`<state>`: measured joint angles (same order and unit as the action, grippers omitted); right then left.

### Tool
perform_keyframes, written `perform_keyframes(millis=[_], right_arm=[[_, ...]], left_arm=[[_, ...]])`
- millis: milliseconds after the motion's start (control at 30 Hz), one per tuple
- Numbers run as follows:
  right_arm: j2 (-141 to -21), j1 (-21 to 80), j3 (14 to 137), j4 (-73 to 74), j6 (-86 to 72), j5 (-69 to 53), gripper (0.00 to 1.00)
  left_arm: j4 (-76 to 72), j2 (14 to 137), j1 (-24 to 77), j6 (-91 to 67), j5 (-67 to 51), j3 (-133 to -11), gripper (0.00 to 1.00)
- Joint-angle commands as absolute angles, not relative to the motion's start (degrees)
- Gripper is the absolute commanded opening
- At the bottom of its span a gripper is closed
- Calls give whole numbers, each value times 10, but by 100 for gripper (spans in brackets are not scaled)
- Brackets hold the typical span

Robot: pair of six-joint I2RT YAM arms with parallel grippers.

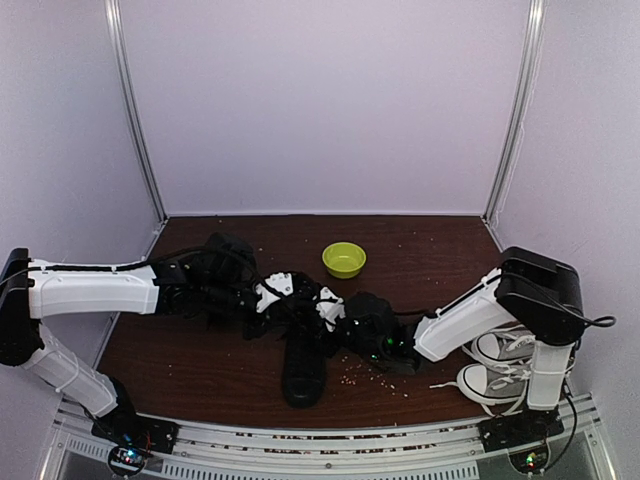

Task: Tie the shoes
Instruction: Cross the shoelace with the shoelace.

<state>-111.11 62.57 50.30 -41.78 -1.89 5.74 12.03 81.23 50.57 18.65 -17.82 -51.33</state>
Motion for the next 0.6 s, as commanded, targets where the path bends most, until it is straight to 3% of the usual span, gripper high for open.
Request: perform_keyframes(millis=[0,433,567], right_arm=[[-1050,619,480,-376,-3,-16,0],[-979,575,524,-67,31,-362,0],[-986,554,549,-5,17,-420,0]], left_arm=[[101,804,501,176,-162,-526,0],[117,831,498,171,-130,-532,0],[122,840,498,177,-129,-532,0]])
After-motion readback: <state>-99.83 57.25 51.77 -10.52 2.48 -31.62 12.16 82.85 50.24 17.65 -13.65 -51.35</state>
